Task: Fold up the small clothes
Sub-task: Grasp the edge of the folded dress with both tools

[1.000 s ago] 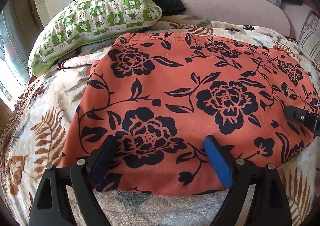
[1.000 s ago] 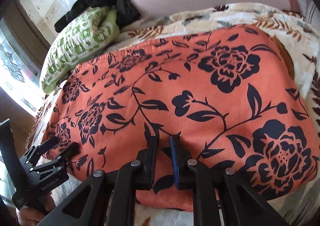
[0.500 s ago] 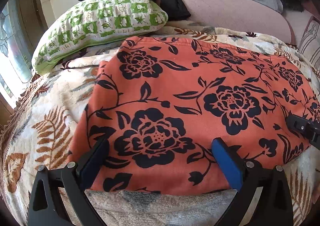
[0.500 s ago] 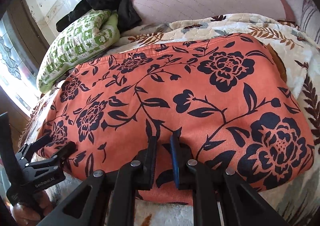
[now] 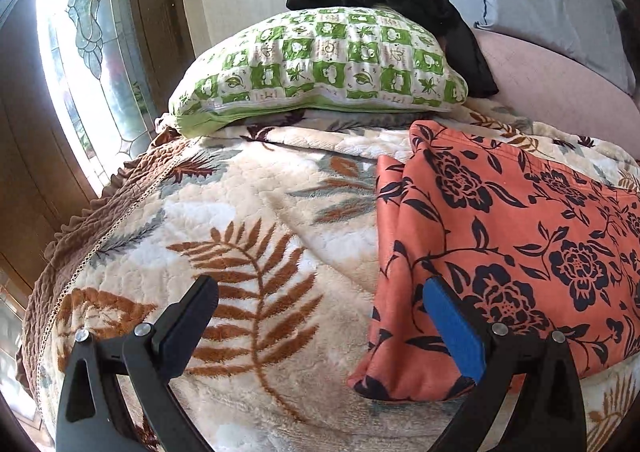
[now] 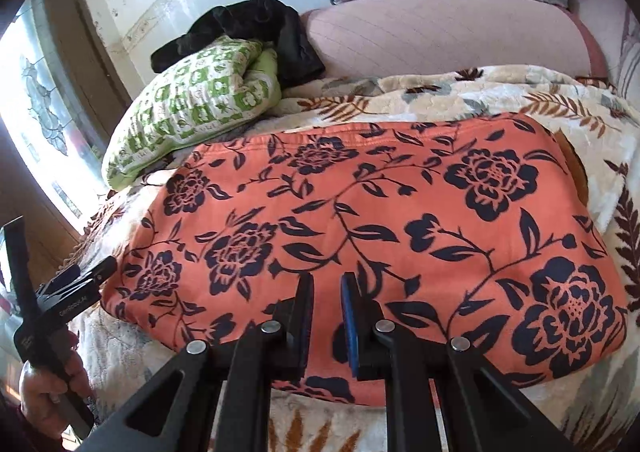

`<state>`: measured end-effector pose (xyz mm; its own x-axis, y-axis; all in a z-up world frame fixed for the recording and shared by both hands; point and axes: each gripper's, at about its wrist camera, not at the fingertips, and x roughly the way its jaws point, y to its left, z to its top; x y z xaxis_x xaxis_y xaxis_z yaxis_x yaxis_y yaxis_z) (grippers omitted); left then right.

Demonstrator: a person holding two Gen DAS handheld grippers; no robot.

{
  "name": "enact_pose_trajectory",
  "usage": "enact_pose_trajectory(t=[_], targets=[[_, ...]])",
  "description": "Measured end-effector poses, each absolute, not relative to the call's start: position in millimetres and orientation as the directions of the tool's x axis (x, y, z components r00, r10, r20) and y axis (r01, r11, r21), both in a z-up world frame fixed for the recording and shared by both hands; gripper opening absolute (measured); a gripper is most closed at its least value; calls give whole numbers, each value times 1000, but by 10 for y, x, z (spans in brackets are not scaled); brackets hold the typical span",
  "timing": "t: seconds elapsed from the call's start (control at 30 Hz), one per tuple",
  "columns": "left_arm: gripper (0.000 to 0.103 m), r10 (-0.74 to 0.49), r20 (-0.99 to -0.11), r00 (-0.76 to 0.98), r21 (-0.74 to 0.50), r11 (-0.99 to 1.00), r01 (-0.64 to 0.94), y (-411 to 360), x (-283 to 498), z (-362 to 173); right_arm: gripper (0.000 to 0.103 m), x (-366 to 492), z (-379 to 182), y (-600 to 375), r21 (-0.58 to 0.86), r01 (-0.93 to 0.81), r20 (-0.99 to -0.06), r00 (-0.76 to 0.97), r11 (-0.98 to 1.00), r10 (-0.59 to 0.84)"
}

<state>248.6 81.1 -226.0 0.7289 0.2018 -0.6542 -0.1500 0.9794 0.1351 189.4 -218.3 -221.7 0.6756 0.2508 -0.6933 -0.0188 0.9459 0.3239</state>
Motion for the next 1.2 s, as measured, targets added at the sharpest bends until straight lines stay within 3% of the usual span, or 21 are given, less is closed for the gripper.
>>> enact_pose_trajectory(t=[0.3,1.2], targets=[[102,199,-655,729,152,980,-131,808,2495,-2287,17,1969,-2445,-1809,239,-99,-759,601,966,250],[102,91,-643,761,100,994,-34,131,2546,-2123,17,1905,-2155,-2144,317,-43,-680,686,947,259]])
